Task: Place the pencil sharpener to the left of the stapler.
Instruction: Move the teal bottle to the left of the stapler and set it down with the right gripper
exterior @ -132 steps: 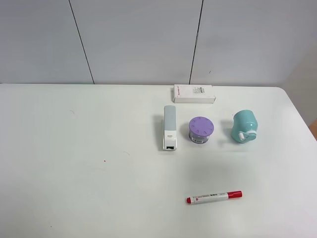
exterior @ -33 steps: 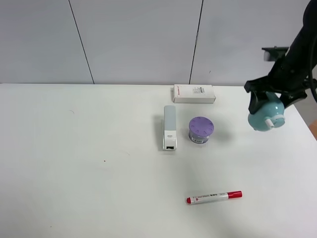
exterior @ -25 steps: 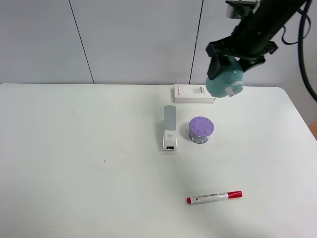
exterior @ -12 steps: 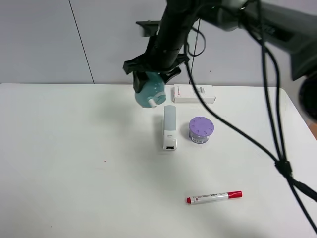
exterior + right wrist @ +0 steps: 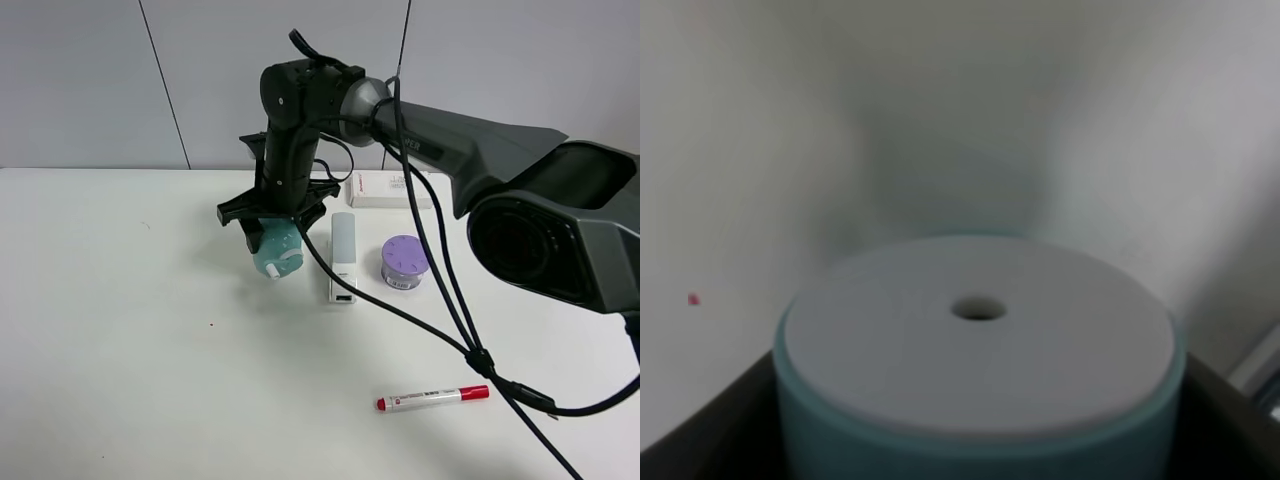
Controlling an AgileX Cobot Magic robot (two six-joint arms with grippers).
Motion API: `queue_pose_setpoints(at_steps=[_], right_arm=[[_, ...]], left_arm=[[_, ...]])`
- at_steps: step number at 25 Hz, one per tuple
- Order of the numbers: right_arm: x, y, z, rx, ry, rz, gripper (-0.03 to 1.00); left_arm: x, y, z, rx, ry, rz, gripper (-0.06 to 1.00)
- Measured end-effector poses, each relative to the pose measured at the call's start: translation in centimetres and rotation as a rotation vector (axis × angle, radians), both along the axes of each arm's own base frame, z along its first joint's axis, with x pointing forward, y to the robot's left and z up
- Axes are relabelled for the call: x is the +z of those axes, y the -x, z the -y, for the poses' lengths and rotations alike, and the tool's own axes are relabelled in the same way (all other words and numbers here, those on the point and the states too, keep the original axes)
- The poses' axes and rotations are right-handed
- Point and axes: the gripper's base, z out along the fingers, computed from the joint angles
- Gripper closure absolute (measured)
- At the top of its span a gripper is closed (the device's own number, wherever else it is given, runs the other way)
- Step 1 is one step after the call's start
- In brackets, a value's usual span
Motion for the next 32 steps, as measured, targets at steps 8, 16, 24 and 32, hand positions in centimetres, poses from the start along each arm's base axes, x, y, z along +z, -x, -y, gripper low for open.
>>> queue_pose_setpoints(at_steps=[8,16,24,32], right_arm=[[-1.8,-0.7,0.4,-0.052,0.027,-0.025,0.32],[-2.9,-0.9,0.6,-0.061,0.037,-0.046,0.32],[-4.2,-1.0,0.4,-0.067,0.035,-0.079,0.32],[-4.2,-1.0,0.4,-0.049,0.036,-0.074,0.32]], left_arm=[[0.0,0.0,0.0,0.0,0.0,0.0,-0.05],[0.0,0.0,0.0,0.0,0.0,0.0,-0.05],[0.0,0.0,0.0,0.0,0.0,0.0,-0.05],[0.0,0.0,0.0,0.0,0.0,0.0,-0.05]])
